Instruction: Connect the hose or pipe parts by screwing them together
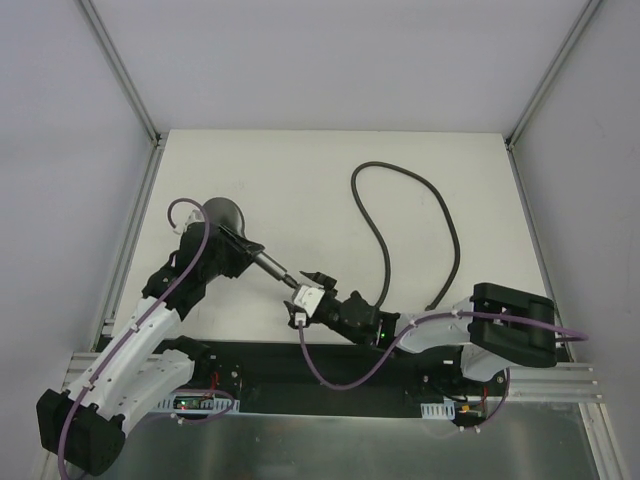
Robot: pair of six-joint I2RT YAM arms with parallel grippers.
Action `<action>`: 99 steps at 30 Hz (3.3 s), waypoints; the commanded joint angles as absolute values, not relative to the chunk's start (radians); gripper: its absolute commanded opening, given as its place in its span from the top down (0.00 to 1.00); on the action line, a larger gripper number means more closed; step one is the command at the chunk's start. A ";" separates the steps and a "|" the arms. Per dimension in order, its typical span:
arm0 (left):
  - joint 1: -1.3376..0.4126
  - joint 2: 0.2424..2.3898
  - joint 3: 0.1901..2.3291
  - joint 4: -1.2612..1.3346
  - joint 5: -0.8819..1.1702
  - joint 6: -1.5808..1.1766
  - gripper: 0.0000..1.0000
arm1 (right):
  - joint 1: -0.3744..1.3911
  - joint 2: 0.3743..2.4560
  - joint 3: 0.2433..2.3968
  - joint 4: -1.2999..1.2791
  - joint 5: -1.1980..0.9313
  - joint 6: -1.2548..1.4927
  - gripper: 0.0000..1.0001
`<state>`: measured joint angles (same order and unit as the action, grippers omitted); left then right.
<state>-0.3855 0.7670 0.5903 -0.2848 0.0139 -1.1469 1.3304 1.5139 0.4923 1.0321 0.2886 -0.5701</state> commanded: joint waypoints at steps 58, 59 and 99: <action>-0.388 0.647 0.330 0.201 0.089 -1.063 1.00 | 0.864 1.632 0.496 1.312 -0.362 0.171 0.12; -0.388 0.652 0.368 0.157 0.071 -1.069 1.00 | 0.894 1.581 0.488 1.266 -0.330 0.108 0.08; -0.390 0.678 0.516 -0.080 0.106 -1.085 1.00 | 1.112 1.551 0.763 0.754 -0.163 -0.269 0.99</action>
<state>-0.3775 0.7303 0.5850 -0.2909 -0.0074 -1.2064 1.2541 1.6089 0.8055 0.6098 0.2928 -0.6044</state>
